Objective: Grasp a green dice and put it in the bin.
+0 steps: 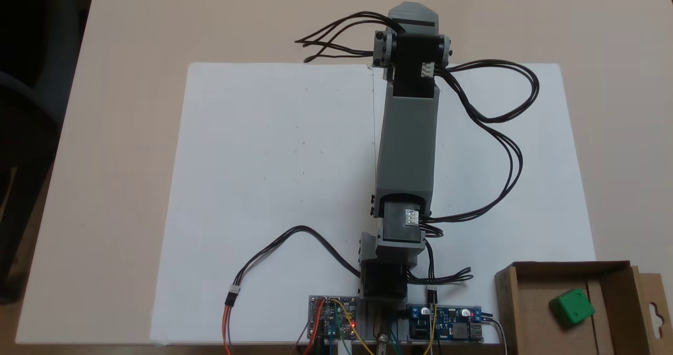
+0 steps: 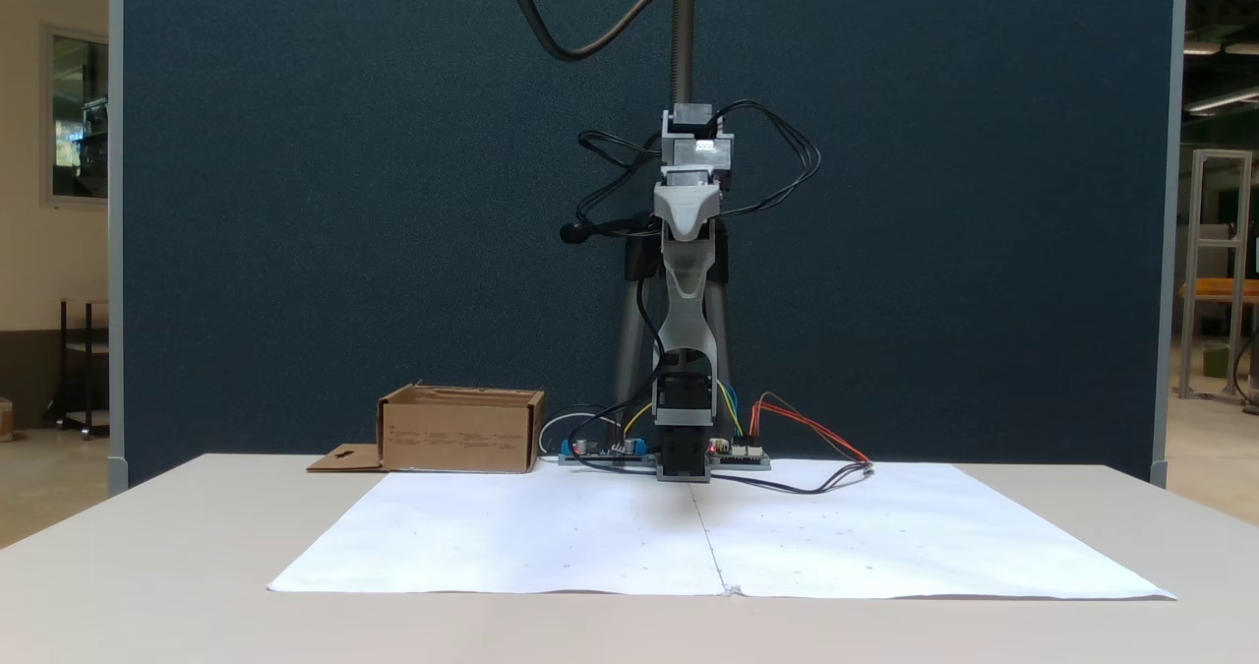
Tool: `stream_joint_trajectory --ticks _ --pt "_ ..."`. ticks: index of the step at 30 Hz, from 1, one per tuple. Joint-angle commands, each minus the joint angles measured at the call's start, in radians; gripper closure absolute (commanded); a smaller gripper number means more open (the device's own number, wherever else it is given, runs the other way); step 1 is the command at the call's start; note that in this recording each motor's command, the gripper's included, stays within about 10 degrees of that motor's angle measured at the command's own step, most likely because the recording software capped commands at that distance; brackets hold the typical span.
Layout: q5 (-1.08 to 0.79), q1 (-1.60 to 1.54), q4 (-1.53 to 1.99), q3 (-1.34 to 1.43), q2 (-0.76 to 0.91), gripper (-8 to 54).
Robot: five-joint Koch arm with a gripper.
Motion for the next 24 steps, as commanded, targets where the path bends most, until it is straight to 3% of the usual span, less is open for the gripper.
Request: stream_joint_trajectory --ticks 1,15,24 --pt "0.074 0.005 -0.147 0.052 0.046 1.9" --pt "0.069 0.018 -0.759 1.126 0.440 2.5" --pt "0.041 0.012 -1.127 1.387 0.561 1.9"
